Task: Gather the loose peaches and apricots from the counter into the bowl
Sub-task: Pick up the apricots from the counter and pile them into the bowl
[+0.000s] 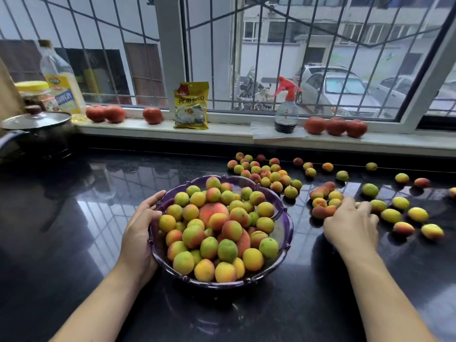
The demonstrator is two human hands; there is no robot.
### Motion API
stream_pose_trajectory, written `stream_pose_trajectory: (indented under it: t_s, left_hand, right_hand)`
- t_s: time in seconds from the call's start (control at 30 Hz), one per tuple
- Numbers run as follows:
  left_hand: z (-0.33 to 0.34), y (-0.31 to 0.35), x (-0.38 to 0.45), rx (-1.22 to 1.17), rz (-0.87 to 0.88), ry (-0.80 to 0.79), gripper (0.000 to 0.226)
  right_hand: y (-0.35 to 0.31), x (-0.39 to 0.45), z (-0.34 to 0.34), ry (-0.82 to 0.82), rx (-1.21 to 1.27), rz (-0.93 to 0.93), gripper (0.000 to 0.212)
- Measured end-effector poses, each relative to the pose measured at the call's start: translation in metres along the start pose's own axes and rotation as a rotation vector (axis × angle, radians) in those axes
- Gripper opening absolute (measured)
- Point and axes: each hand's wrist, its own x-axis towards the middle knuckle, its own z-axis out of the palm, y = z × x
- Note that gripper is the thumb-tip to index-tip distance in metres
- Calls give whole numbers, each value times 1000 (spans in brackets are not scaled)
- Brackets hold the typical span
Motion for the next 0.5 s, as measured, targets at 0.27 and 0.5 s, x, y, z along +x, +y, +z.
stream_pose_trajectory:
  t_s: [0.27, 0.5]
  left_hand:
    - [1, 0, 0, 12, 7, 0, 41]
    - [-1, -2, 2, 31, 18, 4, 42]
  right_hand:
    - [1, 5, -7, 47, 192, -71, 29]
    - [-29, -30, -16, -300, 903, -501, 31]
